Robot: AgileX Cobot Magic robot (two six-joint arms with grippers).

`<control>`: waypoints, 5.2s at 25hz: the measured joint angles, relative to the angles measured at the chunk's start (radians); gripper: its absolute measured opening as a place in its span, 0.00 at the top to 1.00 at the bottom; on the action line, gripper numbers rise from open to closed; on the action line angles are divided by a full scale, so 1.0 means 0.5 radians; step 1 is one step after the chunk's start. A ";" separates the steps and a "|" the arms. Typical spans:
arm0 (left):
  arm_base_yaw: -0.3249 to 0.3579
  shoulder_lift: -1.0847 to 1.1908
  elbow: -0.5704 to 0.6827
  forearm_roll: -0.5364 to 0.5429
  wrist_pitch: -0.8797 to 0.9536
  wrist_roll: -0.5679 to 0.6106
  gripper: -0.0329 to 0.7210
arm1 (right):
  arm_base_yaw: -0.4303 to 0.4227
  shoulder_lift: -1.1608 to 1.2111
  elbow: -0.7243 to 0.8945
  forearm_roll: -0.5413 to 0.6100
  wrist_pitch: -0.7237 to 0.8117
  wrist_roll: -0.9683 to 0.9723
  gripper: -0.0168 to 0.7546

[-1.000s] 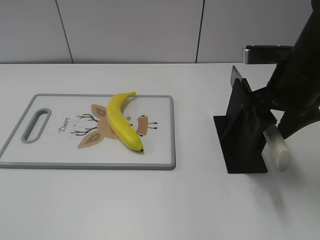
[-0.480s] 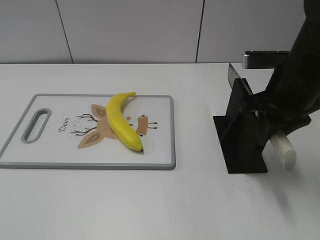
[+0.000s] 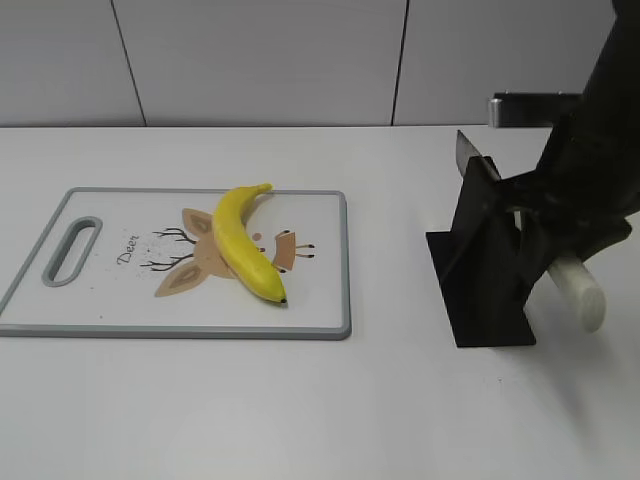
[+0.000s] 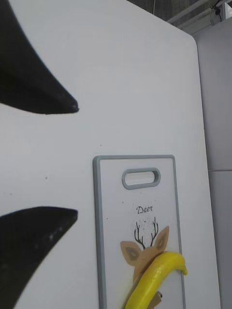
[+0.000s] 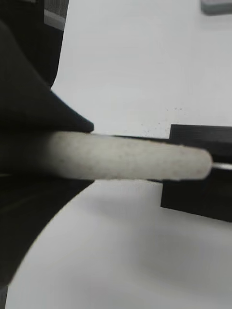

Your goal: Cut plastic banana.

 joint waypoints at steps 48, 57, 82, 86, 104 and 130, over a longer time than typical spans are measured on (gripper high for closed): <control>-0.387 2.940 -1.721 -0.607 -0.119 2.236 0.31 | 0.210 0.709 -1.326 0.280 0.058 -2.329 0.74; -0.434 3.249 -1.789 -0.689 -0.205 2.496 0.26 | 0.226 0.883 -1.476 0.326 0.062 -2.597 0.74; -0.505 3.523 -1.795 -0.655 -0.470 2.530 0.84 | 0.236 0.976 -1.575 0.504 0.053 -2.831 0.75; -0.505 3.539 -1.795 -0.651 -0.449 2.544 0.96 | 0.236 1.015 -1.583 0.492 0.029 -2.856 0.75; -0.505 3.970 -1.795 -0.736 -0.520 2.538 0.98 | 0.236 1.333 -1.584 0.391 -0.001 -2.829 0.75; -0.505 3.952 -1.801 -0.723 -0.557 2.543 0.98 | 0.240 1.448 -1.803 0.307 0.084 -2.758 0.74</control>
